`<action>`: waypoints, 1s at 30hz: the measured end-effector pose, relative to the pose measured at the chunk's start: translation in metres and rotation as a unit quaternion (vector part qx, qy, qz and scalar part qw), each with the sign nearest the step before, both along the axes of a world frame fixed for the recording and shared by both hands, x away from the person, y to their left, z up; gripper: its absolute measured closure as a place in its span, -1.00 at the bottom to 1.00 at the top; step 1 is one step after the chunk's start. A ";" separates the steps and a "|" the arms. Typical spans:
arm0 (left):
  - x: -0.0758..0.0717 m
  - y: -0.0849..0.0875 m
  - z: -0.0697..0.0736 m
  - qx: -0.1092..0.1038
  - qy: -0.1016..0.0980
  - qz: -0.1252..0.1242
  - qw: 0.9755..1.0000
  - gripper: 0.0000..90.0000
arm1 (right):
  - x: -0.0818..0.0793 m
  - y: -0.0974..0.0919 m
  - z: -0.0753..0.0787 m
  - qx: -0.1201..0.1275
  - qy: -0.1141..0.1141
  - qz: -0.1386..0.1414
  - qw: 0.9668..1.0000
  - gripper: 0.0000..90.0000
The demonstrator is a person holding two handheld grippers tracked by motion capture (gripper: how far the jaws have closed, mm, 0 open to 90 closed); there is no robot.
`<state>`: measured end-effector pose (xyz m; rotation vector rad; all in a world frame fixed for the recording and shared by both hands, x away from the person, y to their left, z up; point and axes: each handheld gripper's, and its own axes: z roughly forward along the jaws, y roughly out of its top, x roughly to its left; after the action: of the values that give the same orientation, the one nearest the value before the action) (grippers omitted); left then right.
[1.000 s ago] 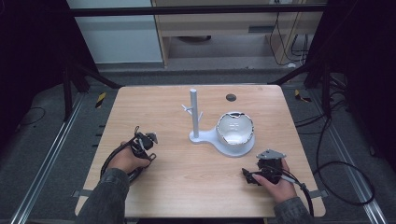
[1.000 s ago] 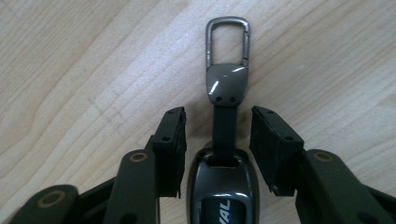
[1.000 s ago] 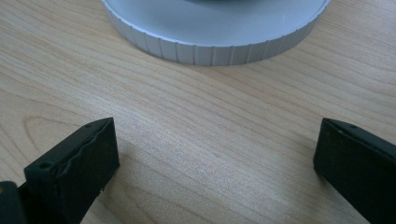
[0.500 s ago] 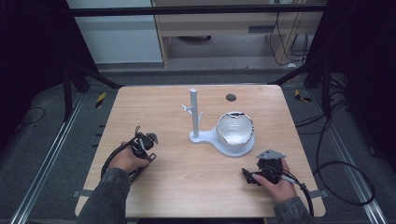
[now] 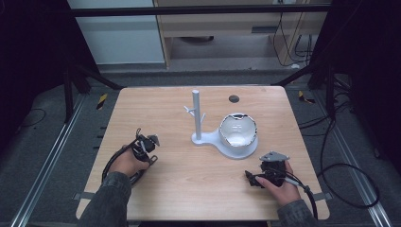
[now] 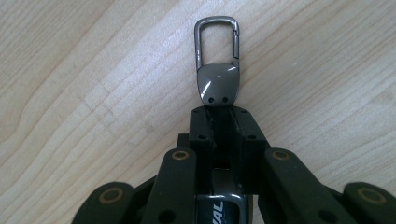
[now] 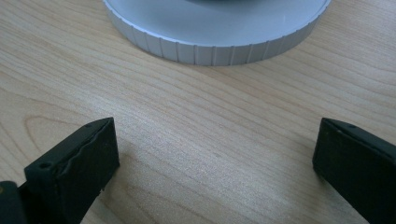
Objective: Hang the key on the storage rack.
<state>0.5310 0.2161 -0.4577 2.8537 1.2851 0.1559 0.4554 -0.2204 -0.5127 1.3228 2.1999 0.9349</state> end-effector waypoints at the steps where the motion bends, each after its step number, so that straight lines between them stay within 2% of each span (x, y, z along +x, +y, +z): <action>1: 0.000 0.000 0.000 0.000 0.000 0.000 1.000 0.77 | 0.000 0.000 0.000 0.000 0.000 0.000 1.000 -0.99; 7: -0.001 0.001 0.000 -0.001 -0.003 0.000 1.000 0.77 | 0.000 0.000 0.000 0.001 0.000 -0.001 1.000 -0.98; 12: -0.002 0.004 0.001 -0.012 -0.010 0.001 1.000 0.78 | 0.000 0.000 0.000 0.001 0.001 -0.001 1.000 -0.98; 15: -0.007 0.012 0.008 -0.030 -0.040 0.011 0.999 0.79 | 0.000 0.000 0.000 0.001 0.000 0.000 1.000 -0.98; 18: -0.015 0.023 0.012 -0.063 -0.066 0.021 0.996 0.79 | 0.000 0.000 0.000 0.000 0.000 0.001 1.000 -0.98; 19: -0.015 0.023 0.012 -0.063 -0.066 0.021 0.996 0.80 | 0.000 0.000 0.000 0.000 0.000 0.001 1.000 -0.98; 20: -0.022 0.030 0.016 -0.088 -0.089 0.029 0.992 0.80 | 0.000 0.000 0.000 0.000 0.000 0.002 1.000 -0.99; 21: -0.022 0.030 0.016 -0.088 -0.089 0.029 0.992 0.80 | 0.000 0.000 0.000 0.000 0.000 0.002 1.000 -0.99; 22: -0.031 0.038 0.022 -0.110 -0.114 0.031 0.987 0.80 | 0.000 0.000 0.000 0.000 0.000 0.002 1.000 -0.99; 23: -0.036 0.042 0.025 -0.119 -0.129 0.034 0.984 0.80 | 0.000 0.000 0.000 0.000 0.000 0.002 1.000 -0.98; 25: -0.045 0.049 0.031 -0.125 -0.164 0.037 0.978 0.80 | 0.000 0.000 0.000 0.000 0.000 0.002 1.000 -0.99; 27: -0.053 0.058 0.037 -0.141 -0.198 0.044 0.969 0.80 | 0.000 0.000 0.000 0.000 0.000 0.001 1.000 -0.99; 28: -0.053 0.058 0.037 -0.141 -0.198 0.044 0.969 0.80 | 0.000 0.000 0.000 0.000 0.000 0.001 1.000 -0.99; 29: -0.062 0.066 0.044 -0.155 -0.220 0.051 0.962 0.80 | 0.000 0.000 0.000 0.000 -0.001 0.001 1.000 -0.99; 30: -0.067 0.069 0.047 -0.163 -0.235 0.055 0.957 0.80 | 0.000 0.000 0.000 0.000 -0.001 0.002 1.000 -0.99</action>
<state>0.4637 0.2848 -0.4111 2.2823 1.2276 0.5319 0.4557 -0.2204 -0.5128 1.3185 2.2017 0.9357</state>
